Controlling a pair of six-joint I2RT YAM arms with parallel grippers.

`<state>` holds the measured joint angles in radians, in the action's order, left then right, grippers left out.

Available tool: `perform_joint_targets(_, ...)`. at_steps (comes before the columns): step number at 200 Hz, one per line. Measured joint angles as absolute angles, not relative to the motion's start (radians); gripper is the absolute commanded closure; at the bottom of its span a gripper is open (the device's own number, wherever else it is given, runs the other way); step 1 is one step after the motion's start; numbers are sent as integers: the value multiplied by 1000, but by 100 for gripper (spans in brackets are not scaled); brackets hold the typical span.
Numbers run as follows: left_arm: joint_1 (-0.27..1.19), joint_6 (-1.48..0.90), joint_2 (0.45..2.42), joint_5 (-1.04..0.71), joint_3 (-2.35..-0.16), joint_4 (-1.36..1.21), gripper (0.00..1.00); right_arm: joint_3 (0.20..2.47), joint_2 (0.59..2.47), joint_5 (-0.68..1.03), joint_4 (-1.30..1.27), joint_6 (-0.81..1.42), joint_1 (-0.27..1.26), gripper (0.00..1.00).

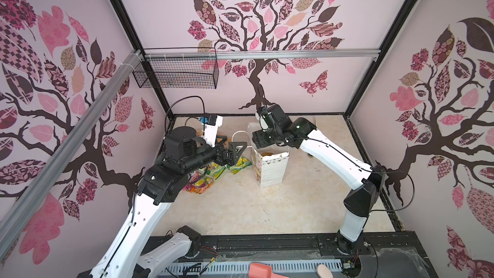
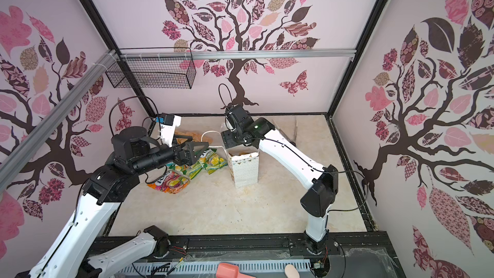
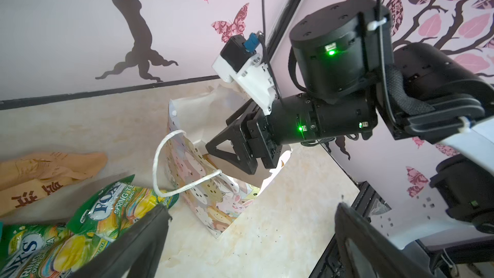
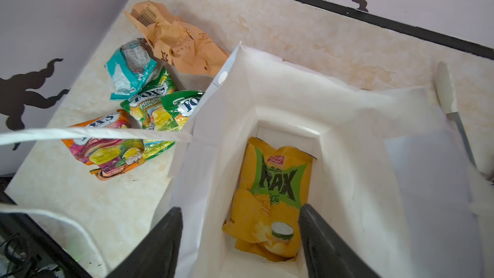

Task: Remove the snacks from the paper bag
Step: 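Move right gripper back over the bag while left gripper returns near the rim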

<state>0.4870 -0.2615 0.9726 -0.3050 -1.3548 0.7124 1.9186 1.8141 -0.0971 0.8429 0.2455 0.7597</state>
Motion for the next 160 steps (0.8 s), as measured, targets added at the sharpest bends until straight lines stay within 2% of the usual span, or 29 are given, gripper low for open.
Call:
perform_joint_targets(128,498,-165,992,-263,-1369,793,1,1777,1897,-101,826,224,748,32)
perform_joint_targets(160,498,-160,992,-263,-1369,791,1,1750,1912,-94,823,221,743,27)
